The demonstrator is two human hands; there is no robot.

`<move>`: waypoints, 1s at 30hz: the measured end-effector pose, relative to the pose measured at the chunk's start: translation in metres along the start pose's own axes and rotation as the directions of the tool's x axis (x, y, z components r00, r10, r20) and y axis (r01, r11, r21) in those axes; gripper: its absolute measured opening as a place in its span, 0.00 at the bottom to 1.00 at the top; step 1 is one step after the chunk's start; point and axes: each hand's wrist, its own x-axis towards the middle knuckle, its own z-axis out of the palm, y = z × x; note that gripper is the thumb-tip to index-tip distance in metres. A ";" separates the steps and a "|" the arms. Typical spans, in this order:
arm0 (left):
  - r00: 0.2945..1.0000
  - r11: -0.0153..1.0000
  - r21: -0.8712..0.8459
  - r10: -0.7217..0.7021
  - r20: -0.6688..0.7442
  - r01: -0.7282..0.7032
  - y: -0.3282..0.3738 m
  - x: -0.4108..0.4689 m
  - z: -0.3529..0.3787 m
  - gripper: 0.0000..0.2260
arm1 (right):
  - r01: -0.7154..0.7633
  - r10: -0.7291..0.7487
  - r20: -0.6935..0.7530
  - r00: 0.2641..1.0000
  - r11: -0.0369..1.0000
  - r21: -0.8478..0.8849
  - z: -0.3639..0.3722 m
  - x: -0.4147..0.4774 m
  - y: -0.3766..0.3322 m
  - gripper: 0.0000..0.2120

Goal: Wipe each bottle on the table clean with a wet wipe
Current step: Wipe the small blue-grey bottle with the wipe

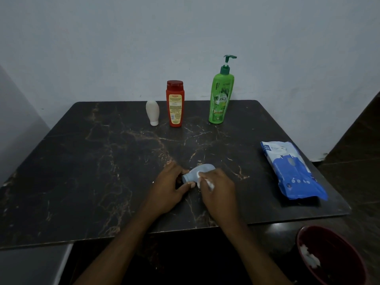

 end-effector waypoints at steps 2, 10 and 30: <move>1.000 0.999 -0.018 0.029 -0.003 -0.029 0.001 -0.001 0.000 0.11 | 0.044 -0.044 0.050 0.998 0.999 -0.005 0.006 -0.007 -0.004 0.06; 0.999 0.999 -0.033 0.038 -0.004 -0.038 0.002 -0.002 -0.002 0.14 | -0.349 0.351 -0.051 0.935 0.936 0.047 -0.027 0.023 0.024 0.07; 0.993 0.993 0.037 0.113 -0.013 -0.113 0.009 -0.009 -0.002 0.15 | -0.153 0.162 -0.113 0.980 0.985 0.082 -0.016 0.015 0.011 0.07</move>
